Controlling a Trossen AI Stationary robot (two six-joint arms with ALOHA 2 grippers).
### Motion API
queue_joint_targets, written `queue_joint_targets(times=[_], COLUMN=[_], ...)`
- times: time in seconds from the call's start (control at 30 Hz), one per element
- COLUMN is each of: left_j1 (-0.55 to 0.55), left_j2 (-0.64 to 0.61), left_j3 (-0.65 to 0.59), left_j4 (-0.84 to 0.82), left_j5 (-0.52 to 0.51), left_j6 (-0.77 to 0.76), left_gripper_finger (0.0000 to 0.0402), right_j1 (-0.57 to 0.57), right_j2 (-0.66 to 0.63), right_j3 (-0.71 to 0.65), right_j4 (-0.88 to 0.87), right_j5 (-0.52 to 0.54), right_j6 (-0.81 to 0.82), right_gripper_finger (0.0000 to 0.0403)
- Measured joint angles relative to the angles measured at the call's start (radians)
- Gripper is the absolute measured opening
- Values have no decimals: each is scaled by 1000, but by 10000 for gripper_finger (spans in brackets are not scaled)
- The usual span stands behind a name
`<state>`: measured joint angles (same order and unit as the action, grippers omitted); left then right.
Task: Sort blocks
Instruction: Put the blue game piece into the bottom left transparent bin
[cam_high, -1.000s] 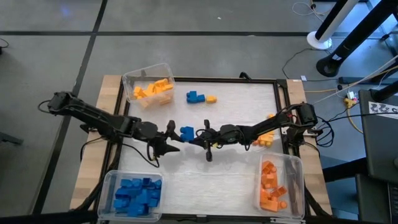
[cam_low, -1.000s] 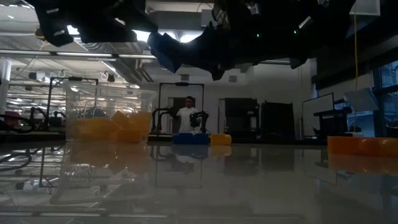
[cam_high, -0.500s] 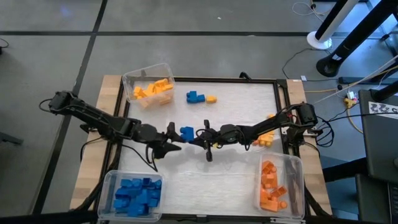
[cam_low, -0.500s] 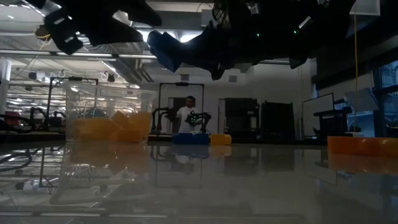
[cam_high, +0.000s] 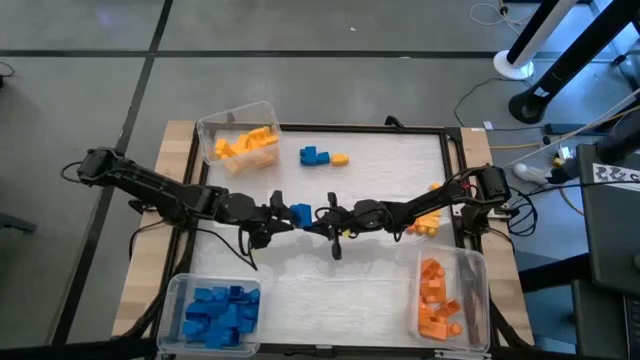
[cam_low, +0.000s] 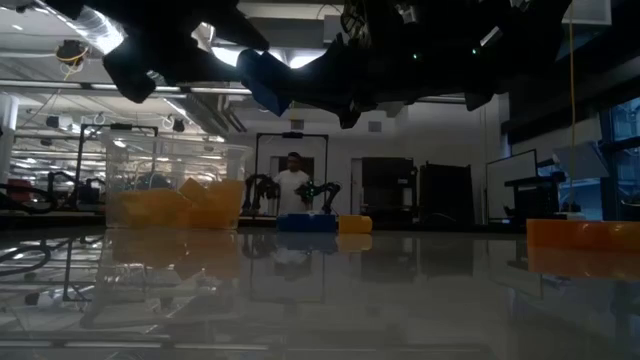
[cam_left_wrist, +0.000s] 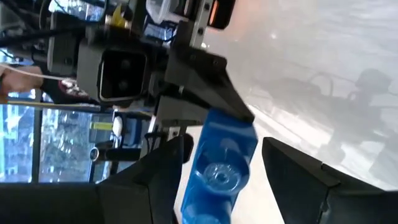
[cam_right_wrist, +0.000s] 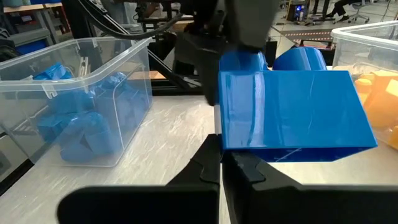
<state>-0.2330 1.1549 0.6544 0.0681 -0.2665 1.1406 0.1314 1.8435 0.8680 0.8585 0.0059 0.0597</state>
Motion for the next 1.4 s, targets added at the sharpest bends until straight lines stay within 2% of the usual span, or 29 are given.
queue_joint_targets(times=[0.17, 0.3, 0.5, 0.6, 0.77, 0.93, 1.17, 1.4], left_j1=[24, 31, 31, 31, 28, 28, 21, -27], left_j2=[26, 80, 152, 154, 149, 149, 149, 146], left_j3=[0, 0, 0, 0, 0, 0, -1, -1], left_j4=[5, 20, 138, 151, 150, 149, 151, 152], left_j5=[3, 7, 0, -2, -50, -56, -68, -216], left_j6=[3, 91, 176, 180, 172, 166, 113, 116], left_gripper_finger=[210, 210, 208, 189, 127, 122, 122, 122], right_j1=[0, 0, 0, 0, -1, -1, -1, -1], right_j2=[0, 0, 0, 0, 0, 0, 0, 0], right_j3=[0, -2, -2, -2, -1, -1, -1, 0], right_j4=[0, -11, -1, 1, 2, -1, 2, 6], right_j5=[0, -1, -2, -15, -18, -17, -13, 1], right_j6=[0, 0, 0, -2, -5, -6, -7, -7], right_gripper_finger=[4, 4, 4, 4, 4, 9, 51, 122])
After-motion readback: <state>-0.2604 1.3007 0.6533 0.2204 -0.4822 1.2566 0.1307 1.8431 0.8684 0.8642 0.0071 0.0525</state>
